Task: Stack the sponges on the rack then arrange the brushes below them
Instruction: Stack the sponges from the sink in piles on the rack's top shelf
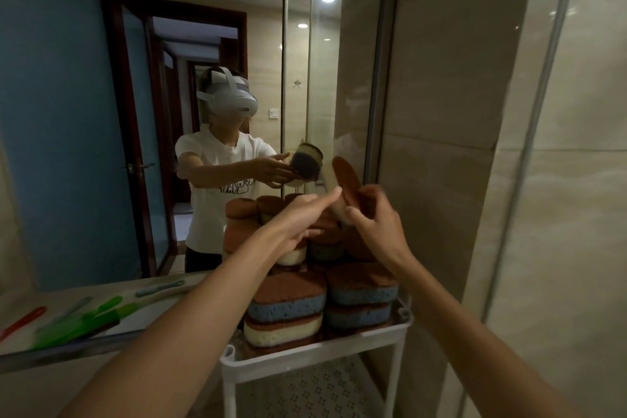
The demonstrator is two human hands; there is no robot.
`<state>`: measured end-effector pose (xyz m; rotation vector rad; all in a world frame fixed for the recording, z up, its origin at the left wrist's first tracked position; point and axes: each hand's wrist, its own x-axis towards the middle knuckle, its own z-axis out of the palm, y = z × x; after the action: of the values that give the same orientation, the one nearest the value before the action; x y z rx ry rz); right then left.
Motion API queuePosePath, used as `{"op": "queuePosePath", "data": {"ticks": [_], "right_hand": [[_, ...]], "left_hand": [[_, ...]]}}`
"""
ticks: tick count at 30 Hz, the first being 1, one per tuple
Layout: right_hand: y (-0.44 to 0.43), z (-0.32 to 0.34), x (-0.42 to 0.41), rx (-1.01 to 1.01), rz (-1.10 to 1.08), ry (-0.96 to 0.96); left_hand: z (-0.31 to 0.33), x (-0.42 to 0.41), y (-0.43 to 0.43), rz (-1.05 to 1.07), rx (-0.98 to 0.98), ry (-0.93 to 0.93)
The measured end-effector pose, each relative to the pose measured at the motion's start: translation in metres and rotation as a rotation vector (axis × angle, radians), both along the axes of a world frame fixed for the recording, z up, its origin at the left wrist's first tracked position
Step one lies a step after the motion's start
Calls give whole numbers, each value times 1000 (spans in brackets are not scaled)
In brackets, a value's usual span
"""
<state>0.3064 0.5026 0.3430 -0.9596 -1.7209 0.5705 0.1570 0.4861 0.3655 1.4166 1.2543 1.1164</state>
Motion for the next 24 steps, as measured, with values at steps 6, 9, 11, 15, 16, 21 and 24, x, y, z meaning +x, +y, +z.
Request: {"op": "queuePosePath", "data": {"ticks": [6, 9, 11, 15, 16, 21, 24], "right_hand": [[23, -16, 18, -177, -120, -162], [30, -26, 21, -191, -168, -338], [32, -29, 19, -188, -161, -405], [38, -33, 13, -220, -142, -540], [41, -34, 11, -234, -145, -577], [51, -32, 3, -260, -138, -737], [50, -22, 0, -280, -154, -871]], "left_hand": [[-8, -1, 7, 147, 263, 566], [-23, -4, 13, 82, 185, 1019], [-31, -4, 13, 23, 85, 1170], [-35, -4, 10, -18, 42, 1247], [-34, -4, 9, -24, 39, 1249], [-34, -4, 9, -37, 33, 1282], [-33, -5, 12, -36, 22, 1258]]}}
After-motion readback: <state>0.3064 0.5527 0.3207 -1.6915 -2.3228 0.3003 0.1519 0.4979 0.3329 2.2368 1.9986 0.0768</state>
